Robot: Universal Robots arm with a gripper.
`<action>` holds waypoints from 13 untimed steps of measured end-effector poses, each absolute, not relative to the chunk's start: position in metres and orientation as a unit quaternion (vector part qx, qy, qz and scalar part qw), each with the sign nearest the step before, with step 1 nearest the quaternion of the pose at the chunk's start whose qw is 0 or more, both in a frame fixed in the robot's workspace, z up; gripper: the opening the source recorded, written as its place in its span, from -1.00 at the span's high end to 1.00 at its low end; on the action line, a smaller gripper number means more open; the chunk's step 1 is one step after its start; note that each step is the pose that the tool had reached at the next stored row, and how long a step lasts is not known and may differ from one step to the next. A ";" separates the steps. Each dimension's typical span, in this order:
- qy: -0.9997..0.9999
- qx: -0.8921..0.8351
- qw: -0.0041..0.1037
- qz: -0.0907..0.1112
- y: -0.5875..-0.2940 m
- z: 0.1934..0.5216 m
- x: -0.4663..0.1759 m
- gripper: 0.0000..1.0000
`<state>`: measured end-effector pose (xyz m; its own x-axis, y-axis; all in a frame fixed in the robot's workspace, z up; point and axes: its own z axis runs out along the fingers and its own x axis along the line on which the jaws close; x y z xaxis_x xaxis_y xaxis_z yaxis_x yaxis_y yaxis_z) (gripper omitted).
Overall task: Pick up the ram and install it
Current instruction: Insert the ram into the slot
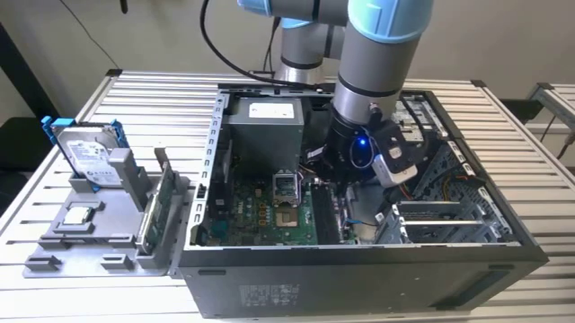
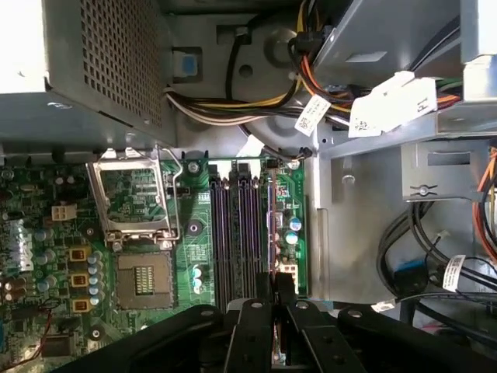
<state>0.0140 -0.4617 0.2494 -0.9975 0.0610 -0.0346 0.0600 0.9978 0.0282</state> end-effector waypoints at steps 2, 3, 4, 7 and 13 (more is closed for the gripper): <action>0.999 0.030 0.017 0.013 -0.462 0.247 0.014 0.72; 0.999 0.030 0.016 0.013 -0.462 0.246 0.014 0.72; 0.999 0.030 0.016 0.013 -0.462 0.244 0.014 0.72; 0.999 0.030 0.016 0.012 -0.462 0.241 0.013 0.72; 0.999 0.030 0.016 0.009 -0.463 0.237 0.011 0.72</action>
